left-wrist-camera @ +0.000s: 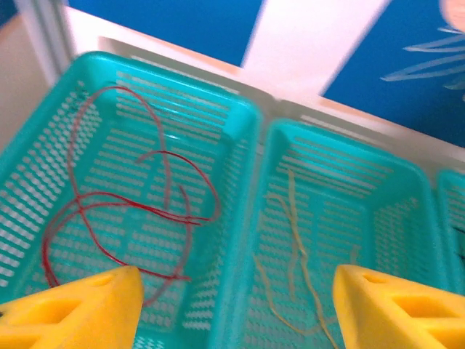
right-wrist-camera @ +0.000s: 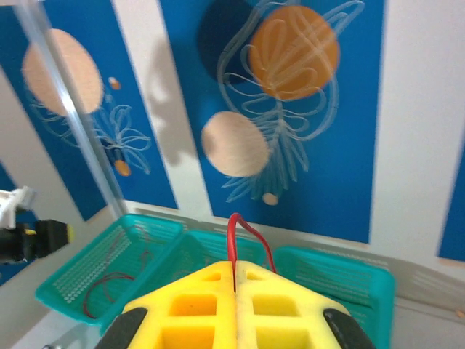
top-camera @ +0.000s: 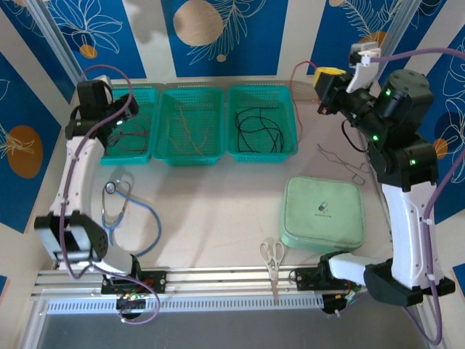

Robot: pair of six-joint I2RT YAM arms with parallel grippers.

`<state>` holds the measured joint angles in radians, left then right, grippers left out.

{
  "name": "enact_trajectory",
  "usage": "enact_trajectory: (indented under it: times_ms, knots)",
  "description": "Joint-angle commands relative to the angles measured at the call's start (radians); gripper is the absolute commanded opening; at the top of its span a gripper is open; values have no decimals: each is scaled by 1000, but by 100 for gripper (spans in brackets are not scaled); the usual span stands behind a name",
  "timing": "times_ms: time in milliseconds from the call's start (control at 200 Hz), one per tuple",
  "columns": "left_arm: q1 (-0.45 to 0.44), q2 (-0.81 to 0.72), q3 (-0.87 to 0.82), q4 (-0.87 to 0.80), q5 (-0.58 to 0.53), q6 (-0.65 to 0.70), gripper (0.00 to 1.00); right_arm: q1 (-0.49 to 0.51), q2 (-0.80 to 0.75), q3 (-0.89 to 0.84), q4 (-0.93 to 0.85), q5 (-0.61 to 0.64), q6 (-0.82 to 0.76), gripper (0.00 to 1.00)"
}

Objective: Untangle the cables

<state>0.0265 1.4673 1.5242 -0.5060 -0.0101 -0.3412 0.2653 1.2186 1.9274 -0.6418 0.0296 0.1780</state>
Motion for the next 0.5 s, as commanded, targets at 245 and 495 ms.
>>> enact_trajectory:
  times_ms: [245, 495]
  knots:
    - [-160, -359, -412, 60, 31, -142, 69, 353, 265, 367, 112, 88, -91, 0]
    - [-165, -567, -470, -44, 50, -68, 70, 453, 547, 613, 132, 52, -58, 0]
